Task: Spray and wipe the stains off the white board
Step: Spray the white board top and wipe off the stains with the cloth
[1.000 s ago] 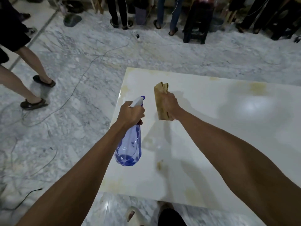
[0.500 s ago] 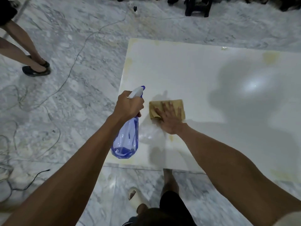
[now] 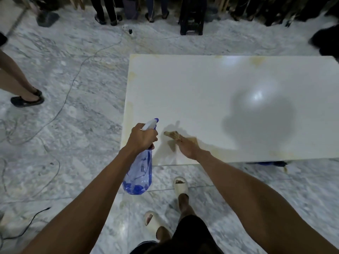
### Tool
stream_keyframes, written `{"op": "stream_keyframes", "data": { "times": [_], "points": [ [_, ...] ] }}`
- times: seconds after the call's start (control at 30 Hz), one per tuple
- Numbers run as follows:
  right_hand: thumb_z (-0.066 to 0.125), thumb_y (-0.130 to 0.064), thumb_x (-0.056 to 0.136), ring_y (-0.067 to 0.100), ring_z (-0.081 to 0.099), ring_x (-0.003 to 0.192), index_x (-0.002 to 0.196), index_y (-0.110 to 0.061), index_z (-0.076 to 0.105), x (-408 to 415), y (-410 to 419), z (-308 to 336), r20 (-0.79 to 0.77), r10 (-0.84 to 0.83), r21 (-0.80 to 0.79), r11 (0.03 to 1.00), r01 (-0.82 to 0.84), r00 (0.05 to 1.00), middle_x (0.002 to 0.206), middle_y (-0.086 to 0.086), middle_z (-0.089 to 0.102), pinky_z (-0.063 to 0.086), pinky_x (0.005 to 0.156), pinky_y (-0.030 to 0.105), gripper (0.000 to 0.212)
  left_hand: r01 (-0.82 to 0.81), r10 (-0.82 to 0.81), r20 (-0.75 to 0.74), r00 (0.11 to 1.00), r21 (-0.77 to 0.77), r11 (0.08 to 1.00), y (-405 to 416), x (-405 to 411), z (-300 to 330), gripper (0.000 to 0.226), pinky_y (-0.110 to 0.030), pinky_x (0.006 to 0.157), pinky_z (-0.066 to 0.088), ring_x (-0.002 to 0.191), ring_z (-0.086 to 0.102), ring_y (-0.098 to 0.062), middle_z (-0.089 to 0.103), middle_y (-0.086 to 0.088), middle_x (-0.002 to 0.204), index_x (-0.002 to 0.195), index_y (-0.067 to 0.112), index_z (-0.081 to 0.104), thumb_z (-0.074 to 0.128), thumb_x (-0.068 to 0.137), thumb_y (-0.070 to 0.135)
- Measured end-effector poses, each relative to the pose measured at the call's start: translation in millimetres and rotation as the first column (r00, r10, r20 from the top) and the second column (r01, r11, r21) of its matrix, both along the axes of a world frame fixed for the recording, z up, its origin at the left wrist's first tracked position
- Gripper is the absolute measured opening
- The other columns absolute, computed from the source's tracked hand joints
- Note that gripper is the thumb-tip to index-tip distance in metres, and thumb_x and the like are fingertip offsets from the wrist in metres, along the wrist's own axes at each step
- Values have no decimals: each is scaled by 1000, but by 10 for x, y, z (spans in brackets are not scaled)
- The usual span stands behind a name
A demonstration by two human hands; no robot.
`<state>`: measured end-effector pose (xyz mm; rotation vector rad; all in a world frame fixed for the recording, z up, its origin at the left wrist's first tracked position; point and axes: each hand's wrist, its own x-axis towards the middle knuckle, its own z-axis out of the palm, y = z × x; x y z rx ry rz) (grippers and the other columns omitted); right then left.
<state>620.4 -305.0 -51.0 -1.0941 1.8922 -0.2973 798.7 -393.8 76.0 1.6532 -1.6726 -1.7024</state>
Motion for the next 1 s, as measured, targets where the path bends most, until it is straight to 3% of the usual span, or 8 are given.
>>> {"op": "stream_keyframes", "data": {
  "times": [0.03,0.1,0.17,0.23,0.37,0.57,0.73,1.0],
  "points": [
    [31,-50,102,22,47,131,148,-25,41,1,-40,197,169,-223,-67,969,237,960,156,5,40,36,104,38,54,4,-4,-11,1000,-13,1000,-8,-1,49,20,-26,44,47,38,52,-14,66,-22,82,79,-4,63,55,89,10],
    [39,-40,104,26,60,106,127,-9,60,-6,-96,537,532,-504,-61,779,624,681,135,18,60,48,85,34,44,14,-15,-23,1000,-42,999,-28,14,174,22,-26,45,47,41,53,-17,68,-22,81,80,-2,64,56,90,16],
    [39,-40,104,31,64,110,122,-8,64,14,-128,789,751,-493,-20,648,761,439,124,15,67,54,90,39,44,19,-22,-35,999,-74,997,-46,43,331,26,-27,46,48,42,53,-20,68,-21,80,82,-3,65,58,91,20],
    [37,-44,101,34,62,118,130,-9,61,54,-193,986,881,-404,43,590,806,248,128,15,66,49,102,48,52,19,-26,-55,998,-109,994,-74,79,502,25,-27,46,49,42,54,-20,68,-21,79,81,-2,65,58,92,19],
    [37,-46,101,31,64,107,127,-8,61,242,-427,1231,964,-267,144,559,817,12,116,13,68,48,100,45,51,18,-31,-82,996,-155,988,-148,181,782,22,-27,46,47,37,54,-17,64,-18,77,84,0,64,56,92,19],
    [36,-57,100,33,55,129,139,-9,55,484,-1010,1301,960,-281,184,616,766,-4,136,15,61,40,111,49,64,30,-40,-52,998,-179,983,-475,278,914,21,-26,45,44,36,49,-22,61,-17,75,74,2,58,54,91,15],
    [30,-61,100,33,55,129,140,-9,54,412,-1594,1205,948,-314,192,680,708,44,137,16,60,40,111,48,70,-15,9,-39,999,-158,987,-947,185,818,17,-24,40,42,31,48,-15,58,-20,76,77,0,58,54,92,7],
    [30,-62,100,33,57,127,139,-9,55,121,-2449,906,926,-369,226,716,661,84,135,16,61,39,112,51,70,-74,74,-5,997,-118,990,-1795,-86,522,28,-22,39,41,34,47,-16,57,-19,73,74,0,58,55,96,18]
  ]
}}
